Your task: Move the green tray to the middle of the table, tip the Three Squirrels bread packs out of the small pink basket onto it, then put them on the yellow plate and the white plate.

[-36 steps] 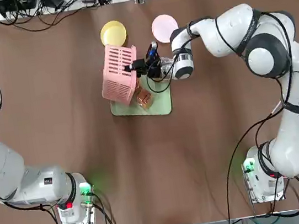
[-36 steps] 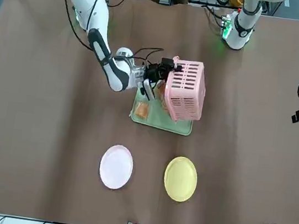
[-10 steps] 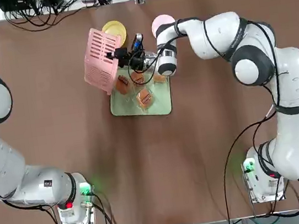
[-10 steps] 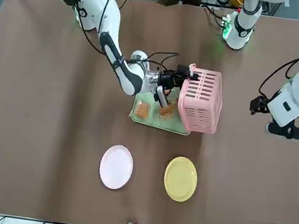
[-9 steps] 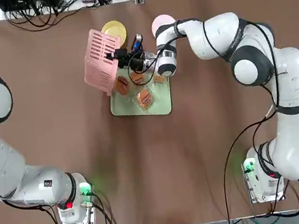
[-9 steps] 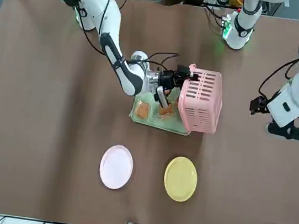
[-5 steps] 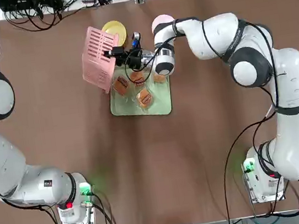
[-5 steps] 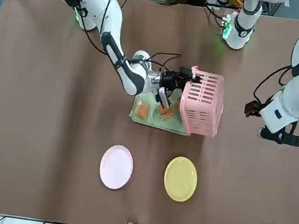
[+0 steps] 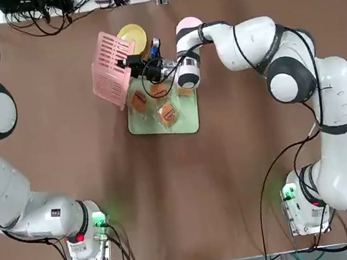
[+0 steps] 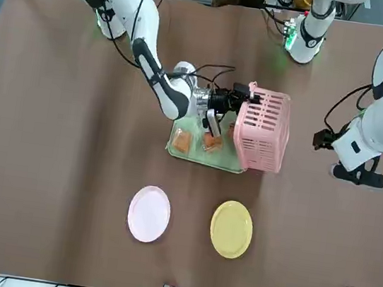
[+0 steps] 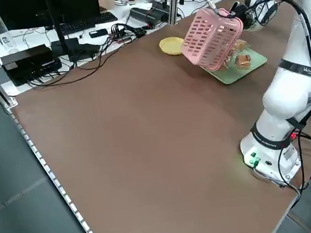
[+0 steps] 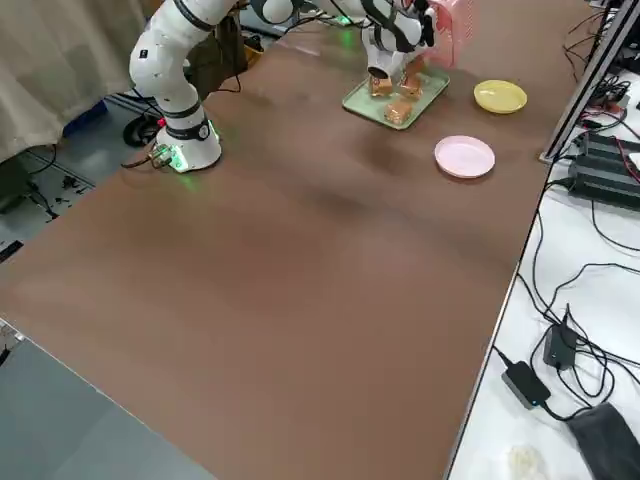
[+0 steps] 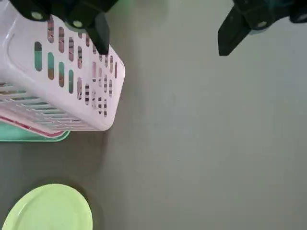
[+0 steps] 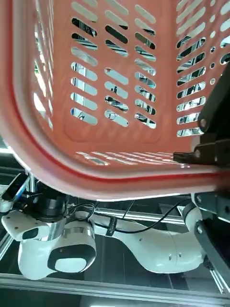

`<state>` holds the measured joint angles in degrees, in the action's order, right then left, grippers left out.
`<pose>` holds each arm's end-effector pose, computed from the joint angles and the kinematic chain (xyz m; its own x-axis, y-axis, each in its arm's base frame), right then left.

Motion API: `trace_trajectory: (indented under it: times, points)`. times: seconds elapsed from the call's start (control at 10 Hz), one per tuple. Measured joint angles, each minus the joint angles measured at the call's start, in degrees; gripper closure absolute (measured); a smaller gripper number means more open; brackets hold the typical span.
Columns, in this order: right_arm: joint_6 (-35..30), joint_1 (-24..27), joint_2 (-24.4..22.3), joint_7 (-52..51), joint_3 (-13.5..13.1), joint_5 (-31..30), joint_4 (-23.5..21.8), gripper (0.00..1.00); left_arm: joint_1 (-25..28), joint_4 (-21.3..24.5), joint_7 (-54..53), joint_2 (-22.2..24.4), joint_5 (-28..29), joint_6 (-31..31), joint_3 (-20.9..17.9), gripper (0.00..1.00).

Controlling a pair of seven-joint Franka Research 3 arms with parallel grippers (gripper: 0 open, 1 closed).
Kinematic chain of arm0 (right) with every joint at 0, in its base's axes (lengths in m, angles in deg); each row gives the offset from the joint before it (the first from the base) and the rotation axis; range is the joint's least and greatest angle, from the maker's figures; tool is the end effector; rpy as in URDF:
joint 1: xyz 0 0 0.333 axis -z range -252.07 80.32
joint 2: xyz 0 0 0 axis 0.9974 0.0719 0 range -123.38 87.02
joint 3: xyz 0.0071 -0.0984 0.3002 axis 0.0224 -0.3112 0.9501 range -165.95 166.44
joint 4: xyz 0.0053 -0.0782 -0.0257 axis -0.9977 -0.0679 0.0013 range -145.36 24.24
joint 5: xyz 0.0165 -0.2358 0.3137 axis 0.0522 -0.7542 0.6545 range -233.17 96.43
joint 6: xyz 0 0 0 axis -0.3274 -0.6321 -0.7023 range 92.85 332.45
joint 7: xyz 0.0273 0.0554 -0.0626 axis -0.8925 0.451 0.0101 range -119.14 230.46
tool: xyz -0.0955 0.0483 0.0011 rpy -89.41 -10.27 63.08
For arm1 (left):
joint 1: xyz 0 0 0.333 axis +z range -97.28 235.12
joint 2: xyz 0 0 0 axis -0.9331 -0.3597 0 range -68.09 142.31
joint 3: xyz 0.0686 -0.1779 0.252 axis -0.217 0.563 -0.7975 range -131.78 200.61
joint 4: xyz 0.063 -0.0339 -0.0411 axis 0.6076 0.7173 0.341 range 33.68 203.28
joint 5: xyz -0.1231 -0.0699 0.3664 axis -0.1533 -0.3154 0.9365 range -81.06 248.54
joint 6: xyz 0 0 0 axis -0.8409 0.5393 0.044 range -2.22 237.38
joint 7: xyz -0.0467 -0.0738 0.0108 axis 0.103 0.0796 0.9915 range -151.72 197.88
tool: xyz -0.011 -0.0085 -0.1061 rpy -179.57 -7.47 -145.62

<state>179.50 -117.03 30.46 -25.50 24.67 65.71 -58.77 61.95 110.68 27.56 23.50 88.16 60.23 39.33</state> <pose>0.4304 0.5950 0.2421 0.9863 -0.1116 0.1219 0.1551 0.3708 -0.9157 0.6043 -0.1128 0.5340 0.9790 -0.1240 -0.1618 -0.1366 -0.9882 -0.0692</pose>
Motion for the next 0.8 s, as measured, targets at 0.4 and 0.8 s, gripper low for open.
trace_trajectory:
  times: [0.4,0.8]
  points:
    - [0.1,-0.4,0.0,0.4,-0.1,0.6,0.2,0.93,-1.0,0.1,0.0,0.0,0.0,-0.2,0.1,0.0]
    - [0.1,0.4,0.0,0.7,-0.7,0.8,0.5,0.93,-1.0,0.4,0.0,-0.4,0.0,0.0,0.1,0.0]
